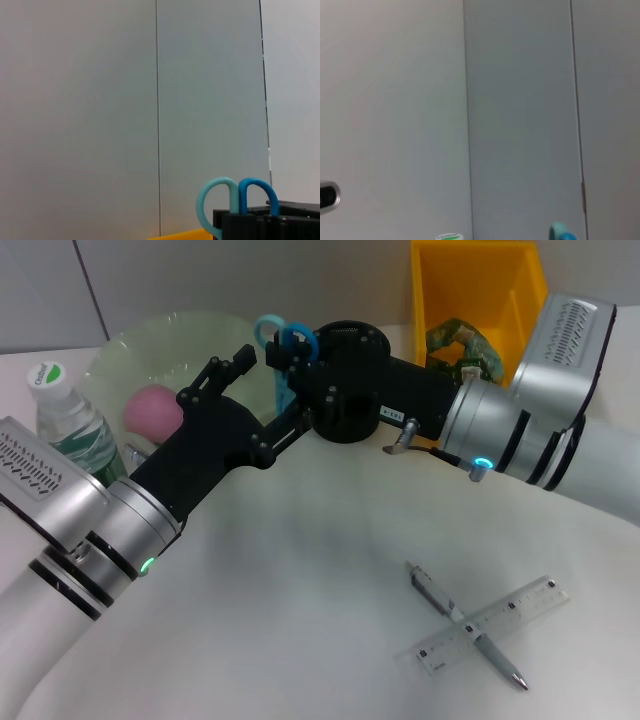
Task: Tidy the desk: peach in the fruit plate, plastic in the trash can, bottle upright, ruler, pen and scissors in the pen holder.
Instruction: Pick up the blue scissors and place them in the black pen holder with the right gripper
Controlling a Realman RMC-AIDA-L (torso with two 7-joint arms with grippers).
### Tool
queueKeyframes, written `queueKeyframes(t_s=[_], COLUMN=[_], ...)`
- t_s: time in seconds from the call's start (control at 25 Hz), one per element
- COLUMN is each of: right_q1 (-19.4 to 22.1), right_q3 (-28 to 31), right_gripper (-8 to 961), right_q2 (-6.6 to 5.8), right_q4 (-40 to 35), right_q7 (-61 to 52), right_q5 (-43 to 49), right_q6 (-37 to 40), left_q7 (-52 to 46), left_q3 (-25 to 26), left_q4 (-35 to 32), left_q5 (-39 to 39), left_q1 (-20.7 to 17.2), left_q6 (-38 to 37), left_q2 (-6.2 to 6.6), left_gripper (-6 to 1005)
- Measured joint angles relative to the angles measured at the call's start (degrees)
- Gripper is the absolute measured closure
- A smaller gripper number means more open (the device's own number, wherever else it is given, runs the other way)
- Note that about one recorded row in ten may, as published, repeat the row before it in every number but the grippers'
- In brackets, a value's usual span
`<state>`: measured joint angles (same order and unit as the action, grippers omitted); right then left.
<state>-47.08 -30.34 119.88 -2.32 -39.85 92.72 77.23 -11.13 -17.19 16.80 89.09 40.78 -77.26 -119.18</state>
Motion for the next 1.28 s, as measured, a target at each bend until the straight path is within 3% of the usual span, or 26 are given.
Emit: queueKeyframes(t_s=[0.12, 0.28, 0.56, 0.72, 0.76, 0.92, 1.28], right_q1=[0.5, 1.4, 3.4, 2.8, 2.8, 1.3, -0.3], right_q3=[0.4, 0.5, 0.5, 0.6, 0.6, 0.3, -0.2], right_gripper=[868, 859, 843, 835, 832, 823, 803], right_q2=[-0.02, -0.32, -0.49, -0.52, -0.52, -0.44, -0.3], right_q4=[-0.3, -1.1, -7.1, -8.5, -8.5, -8.9, -9.0], right_q7=[-0.3, -0.8, -5.9, -6.4, -6.4, -6.2, -5.9], right_q5=[-0.4, -2.7, -8.6, -11.4, -11.4, -13.6, -14.2], right_q6=[0.2, 0.8, 1.0, -2.0, -2.0, -6.5, -11.9], left_q7=[-2.2, -7.8, -24.6, -24.6, -34.1, -42.2, -45.4], left_q3=[-0.5, -0.8, -1.7, -1.7, -4.8, -8.8, -8.9], left_q4=[-0.4, -2.4, -13.5, -13.5, -20.8, -26.7, -27.8], left_q5=[0.5, 3.7, 16.5, 16.5, 20.5, 20.9, 20.9], left_q1=[-0.1, -1.1, -6.9, -6.9, -9.4, -12.6, -13.4], left_q6=[0.0, -0.5, -9.0, -9.0, -14.6, -16.8, -16.9], left_q2=[0.05, 0.31, 0.59, 0.59, 0.68, 0.79, 0.83], left_gripper=[191, 192, 193, 194, 195, 195, 197])
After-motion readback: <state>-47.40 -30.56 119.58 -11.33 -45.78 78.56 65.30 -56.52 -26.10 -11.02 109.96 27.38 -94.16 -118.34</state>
